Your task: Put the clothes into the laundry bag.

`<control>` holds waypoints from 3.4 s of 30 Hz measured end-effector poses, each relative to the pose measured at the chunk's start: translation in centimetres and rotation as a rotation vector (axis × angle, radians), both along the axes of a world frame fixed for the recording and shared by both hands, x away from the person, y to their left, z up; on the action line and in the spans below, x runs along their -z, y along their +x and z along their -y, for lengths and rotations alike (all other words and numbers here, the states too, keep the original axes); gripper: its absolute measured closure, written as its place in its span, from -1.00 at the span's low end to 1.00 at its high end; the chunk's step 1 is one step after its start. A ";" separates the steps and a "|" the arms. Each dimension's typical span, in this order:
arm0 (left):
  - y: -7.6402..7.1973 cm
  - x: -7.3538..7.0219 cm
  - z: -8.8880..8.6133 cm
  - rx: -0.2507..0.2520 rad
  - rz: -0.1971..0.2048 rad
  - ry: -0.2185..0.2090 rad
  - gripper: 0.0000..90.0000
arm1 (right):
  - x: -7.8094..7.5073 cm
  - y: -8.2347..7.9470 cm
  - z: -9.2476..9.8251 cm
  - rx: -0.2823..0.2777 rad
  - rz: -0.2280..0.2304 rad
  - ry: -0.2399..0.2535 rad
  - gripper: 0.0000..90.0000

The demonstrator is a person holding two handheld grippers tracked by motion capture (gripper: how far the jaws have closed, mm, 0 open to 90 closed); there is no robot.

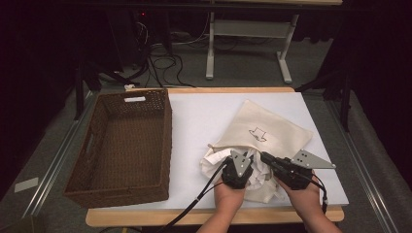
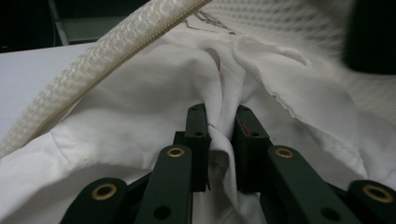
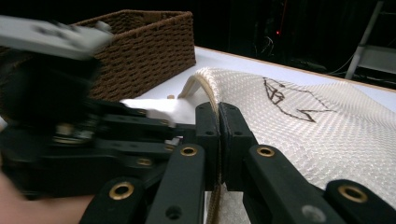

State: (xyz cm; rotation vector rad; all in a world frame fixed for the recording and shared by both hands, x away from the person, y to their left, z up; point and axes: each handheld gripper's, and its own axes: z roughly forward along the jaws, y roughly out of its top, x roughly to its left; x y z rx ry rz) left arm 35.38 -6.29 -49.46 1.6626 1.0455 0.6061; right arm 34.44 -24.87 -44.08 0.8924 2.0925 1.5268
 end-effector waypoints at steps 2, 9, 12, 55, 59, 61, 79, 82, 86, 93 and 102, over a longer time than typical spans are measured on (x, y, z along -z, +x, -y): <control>0.6 0.4 0.2 0.013 0.000 -0.013 0.67 | -0.1 0.0 0.2 0.001 0.009 -0.004 0.96; -1.2 -0.4 -1.8 0.067 0.027 -0.007 -0.17 | -0.1 0.0 0.6 0.008 0.008 -0.004 0.96; -2.8 -1.1 -3.7 0.059 0.070 0.026 -0.34 | -0.2 -0.1 0.6 0.009 0.010 -0.004 0.96; -0.5 1.8 -9.0 0.014 -0.156 0.011 0.05 | -0.2 -0.3 0.5 0.013 0.011 -0.019 0.95; -1.1 1.3 -8.5 0.025 -0.131 0.004 0.94 | -0.2 -0.3 0.6 0.020 0.010 -0.015 0.95; -2.0 0.3 -7.9 0.052 -0.089 -0.019 0.97 | -0.1 -0.3 0.6 0.022 0.005 -0.014 0.95; -2.2 2.2 -2.1 0.176 -0.185 0.084 -0.13 | -0.1 -0.3 0.4 0.013 0.008 -0.020 0.95; -1.8 2.2 -1.9 0.159 -0.198 0.120 0.36 | -0.1 -0.2 0.4 0.014 0.008 -0.020 0.95; -1.2 1.4 -2.0 0.138 -0.187 0.112 0.80 | -0.1 -0.3 0.5 0.018 0.007 -0.019 0.95; 0.4 0.0 -1.3 0.088 -0.096 0.072 0.84 | -0.3 -0.5 0.7 0.022 0.011 -0.009 0.95; 3.6 0.3 2.6 0.065 -0.042 0.060 0.82 | -0.3 -0.4 1.2 0.026 0.019 0.005 0.95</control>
